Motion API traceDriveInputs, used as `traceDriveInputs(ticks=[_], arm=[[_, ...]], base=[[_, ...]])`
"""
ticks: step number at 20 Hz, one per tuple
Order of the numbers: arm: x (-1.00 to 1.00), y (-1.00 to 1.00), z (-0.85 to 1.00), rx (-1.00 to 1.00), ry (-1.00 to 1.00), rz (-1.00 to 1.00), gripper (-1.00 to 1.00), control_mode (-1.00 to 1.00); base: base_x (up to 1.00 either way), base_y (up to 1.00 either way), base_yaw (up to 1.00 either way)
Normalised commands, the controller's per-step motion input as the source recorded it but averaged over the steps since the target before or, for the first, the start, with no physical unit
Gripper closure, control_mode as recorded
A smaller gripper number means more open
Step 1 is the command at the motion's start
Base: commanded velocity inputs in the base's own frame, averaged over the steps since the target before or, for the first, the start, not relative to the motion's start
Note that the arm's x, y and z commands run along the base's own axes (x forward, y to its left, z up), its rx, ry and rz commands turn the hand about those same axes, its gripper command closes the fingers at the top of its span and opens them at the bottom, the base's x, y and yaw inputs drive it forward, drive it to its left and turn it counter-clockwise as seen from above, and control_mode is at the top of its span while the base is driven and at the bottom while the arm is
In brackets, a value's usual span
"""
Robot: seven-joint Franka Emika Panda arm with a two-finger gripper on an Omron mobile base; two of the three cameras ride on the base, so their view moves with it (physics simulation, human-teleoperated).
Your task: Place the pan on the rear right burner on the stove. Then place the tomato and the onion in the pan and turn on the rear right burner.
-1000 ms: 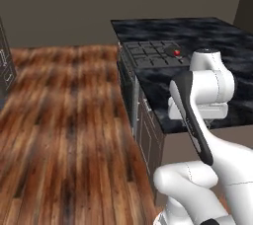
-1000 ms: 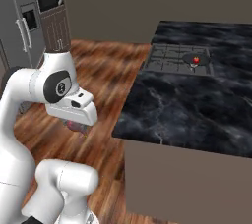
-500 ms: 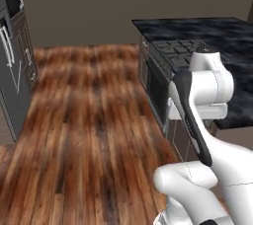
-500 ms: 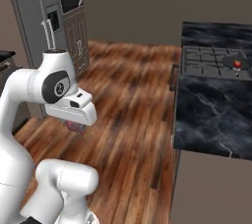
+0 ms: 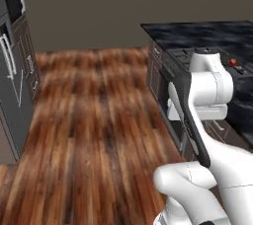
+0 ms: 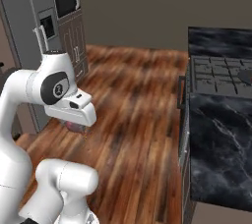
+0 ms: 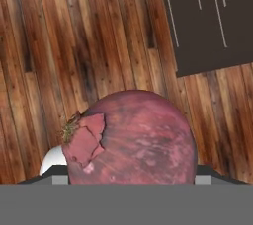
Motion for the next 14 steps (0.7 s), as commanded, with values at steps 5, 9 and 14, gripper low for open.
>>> traceDriveInputs(ticks=[5, 9, 14], arm=[[0.00, 0.00, 0.00, 0.00, 0.00, 0.00, 1.00, 1.00], [0.00, 0.00, 0.00, 0.00, 0.00, 0.00, 1.00, 1.00], [0.00, 0.00, 0.00, 0.00, 0.00, 0.00, 1.00, 1.00]], base=[[0.82, 0.18, -0.20], [0.61, 0.19, -0.38], [0.38, 0.14, -0.49]])
